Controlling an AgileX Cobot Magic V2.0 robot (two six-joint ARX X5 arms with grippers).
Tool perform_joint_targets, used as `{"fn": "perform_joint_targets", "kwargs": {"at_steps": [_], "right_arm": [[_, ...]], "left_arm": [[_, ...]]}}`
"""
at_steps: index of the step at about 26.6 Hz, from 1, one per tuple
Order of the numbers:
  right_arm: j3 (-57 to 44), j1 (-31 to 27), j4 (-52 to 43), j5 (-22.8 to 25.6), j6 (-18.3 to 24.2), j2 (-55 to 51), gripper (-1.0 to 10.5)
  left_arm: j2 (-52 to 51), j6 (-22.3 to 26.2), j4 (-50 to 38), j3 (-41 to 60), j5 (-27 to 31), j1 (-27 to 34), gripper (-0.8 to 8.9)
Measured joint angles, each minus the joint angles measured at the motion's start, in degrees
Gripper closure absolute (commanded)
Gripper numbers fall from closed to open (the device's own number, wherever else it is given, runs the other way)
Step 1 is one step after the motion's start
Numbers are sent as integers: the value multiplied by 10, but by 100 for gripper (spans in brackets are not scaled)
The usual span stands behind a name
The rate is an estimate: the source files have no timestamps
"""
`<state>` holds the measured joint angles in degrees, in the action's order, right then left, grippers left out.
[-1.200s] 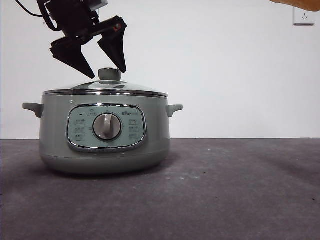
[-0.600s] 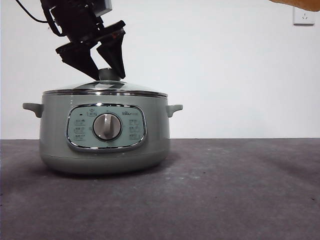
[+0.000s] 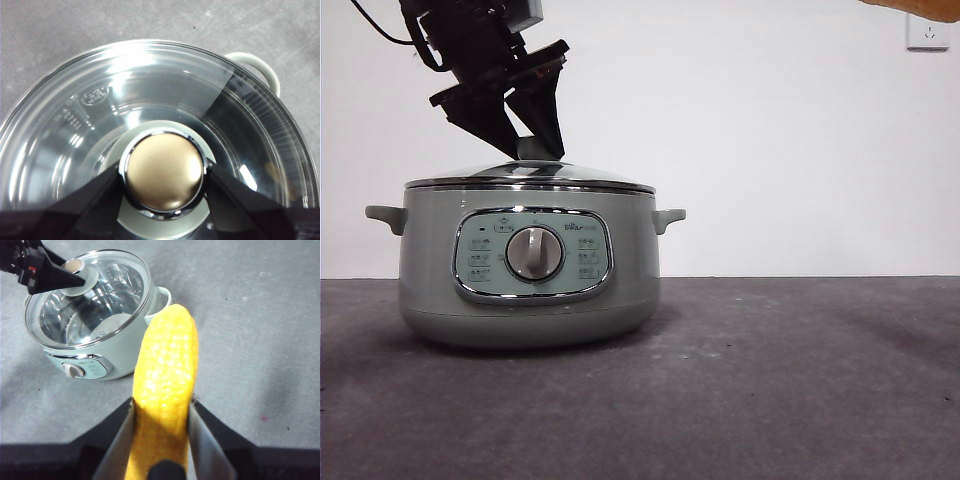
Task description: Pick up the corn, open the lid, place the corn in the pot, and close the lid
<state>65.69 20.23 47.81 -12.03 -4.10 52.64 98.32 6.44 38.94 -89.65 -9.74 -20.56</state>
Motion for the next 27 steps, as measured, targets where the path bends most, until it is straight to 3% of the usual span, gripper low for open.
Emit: {"fn": "perform_joint_targets", "kwargs": {"at_steps": [7,15,20,27], "right_arm": [[0,0,-30,-1,0,10,959],[21,1,-152,-100,-32,110,959],[165,59,-157,-105,-39,258,959],[363,119,-92,-90,-30,431,959]], "left_arm": [[-116,-4,0,5,-9,30,821],[-325,-16,63,5,-35,120,821],[-438,-15,112,52,-52,176,821],[-562,-33,132,179,-54,187,821]]}}
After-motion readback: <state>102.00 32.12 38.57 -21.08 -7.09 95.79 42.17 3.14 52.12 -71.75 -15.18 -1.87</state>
